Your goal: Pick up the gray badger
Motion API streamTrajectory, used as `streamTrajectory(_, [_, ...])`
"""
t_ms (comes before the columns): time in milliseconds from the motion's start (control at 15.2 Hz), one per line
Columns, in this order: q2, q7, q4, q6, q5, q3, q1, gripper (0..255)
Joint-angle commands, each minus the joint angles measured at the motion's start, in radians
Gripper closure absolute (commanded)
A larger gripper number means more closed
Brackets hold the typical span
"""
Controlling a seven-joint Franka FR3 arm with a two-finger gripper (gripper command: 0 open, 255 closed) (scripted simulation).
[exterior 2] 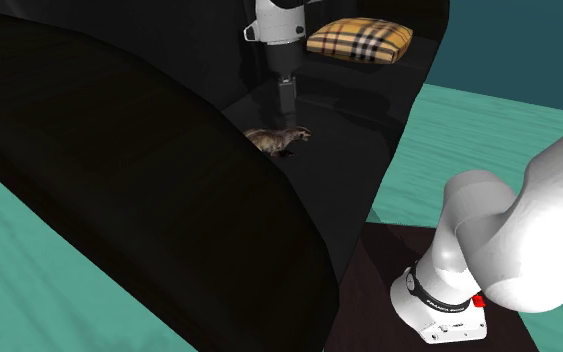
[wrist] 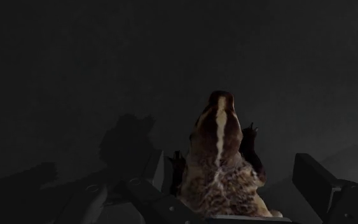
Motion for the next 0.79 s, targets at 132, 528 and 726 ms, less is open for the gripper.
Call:
streamTrajectory(132, [0.001, -0.003, -0.053, 0.054, -0.002, -0.005, -0.002, 0])
streamTrajectory(528, [0.001, -0.002, -0.076, 0.077, -0.003, -0.006, -0.003, 255])
streamTrajectory(726, [0.002, -0.002, -0.075, 0.077, -0.003, -0.006, -0.003, 255])
